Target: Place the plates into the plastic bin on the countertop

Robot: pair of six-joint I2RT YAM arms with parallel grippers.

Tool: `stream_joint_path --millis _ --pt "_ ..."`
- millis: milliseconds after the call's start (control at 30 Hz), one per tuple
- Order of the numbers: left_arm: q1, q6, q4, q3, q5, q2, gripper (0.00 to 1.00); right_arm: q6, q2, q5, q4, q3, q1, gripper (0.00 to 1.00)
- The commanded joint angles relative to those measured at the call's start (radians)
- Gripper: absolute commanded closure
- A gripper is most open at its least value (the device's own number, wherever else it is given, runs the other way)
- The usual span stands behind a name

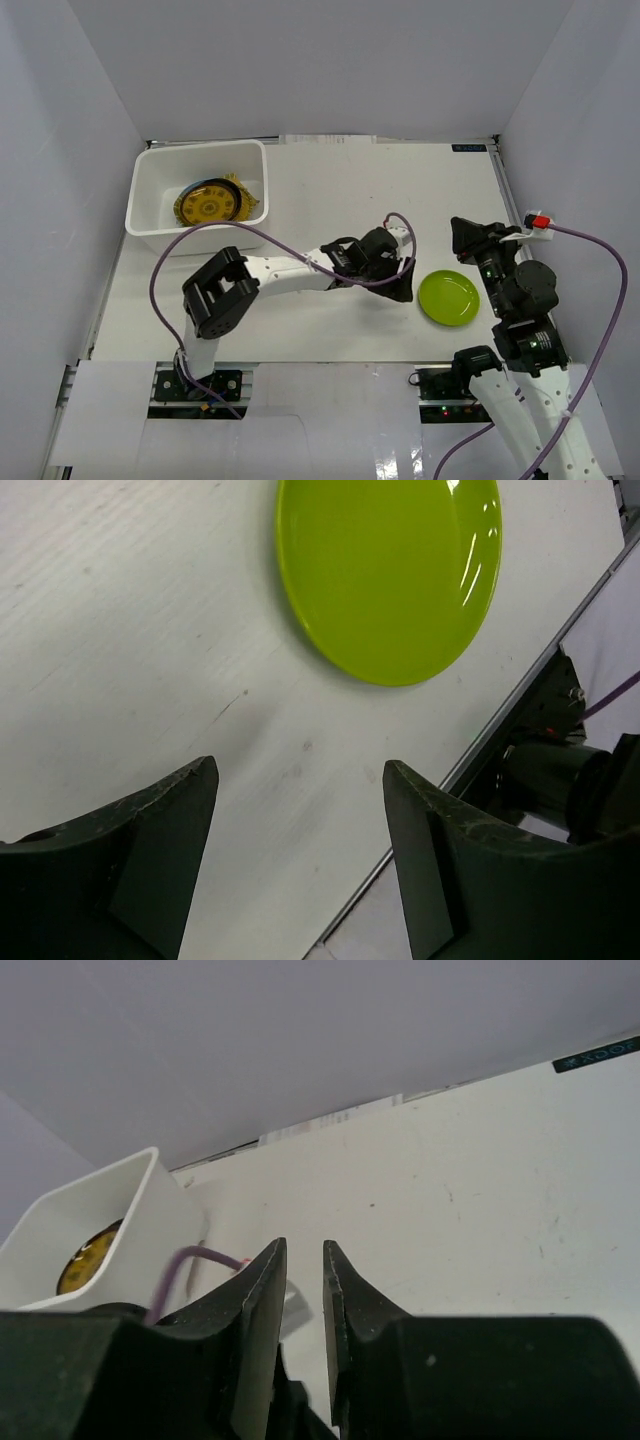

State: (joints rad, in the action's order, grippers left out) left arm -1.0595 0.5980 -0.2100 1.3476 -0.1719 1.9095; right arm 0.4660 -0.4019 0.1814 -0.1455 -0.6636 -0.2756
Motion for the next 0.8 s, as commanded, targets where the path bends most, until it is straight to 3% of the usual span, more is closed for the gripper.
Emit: stream_joint_path --millis 0,233,467,500,567,600,733,767 --pt "-0.036 -0.02 0.044 0.111 0.089 0.061 0.23 0.016 0.049 -0.118 -0.014 -0.059 0.001 0.73" --pt "-0.069 -0.052 0.012 0.292 0.136 0.249 0.24 -0.016 0.055 -0.212 -0.049 -0.085 0.001 0.72" --pt "-0.073 -0.083 -0.069 0.449 0.213 0.387 0.34 -0.018 0.072 -0.217 -0.034 -0.037 0.001 0.71" --pt "-0.073 -0.089 -0.075 0.462 0.216 0.399 0.44 -0.017 0.077 -0.218 -0.031 -0.025 0.001 0.71" --pt "-0.074 -0.09 -0.086 0.499 0.235 0.431 0.55 -0.013 0.081 -0.218 -0.016 -0.015 0.0 0.71" --pt "-0.074 -0.095 -0.097 0.508 0.236 0.44 0.68 -0.013 0.081 -0.218 -0.014 -0.011 0.001 0.71" --pt "-0.076 -0.105 -0.103 0.498 0.281 0.435 1.0 -0.027 0.078 -0.22 -0.016 -0.013 0.001 0.71" --pt "-0.076 -0.107 -0.101 0.478 0.311 0.412 1.0 -0.032 0.078 -0.2 -0.019 -0.011 0.001 0.7"
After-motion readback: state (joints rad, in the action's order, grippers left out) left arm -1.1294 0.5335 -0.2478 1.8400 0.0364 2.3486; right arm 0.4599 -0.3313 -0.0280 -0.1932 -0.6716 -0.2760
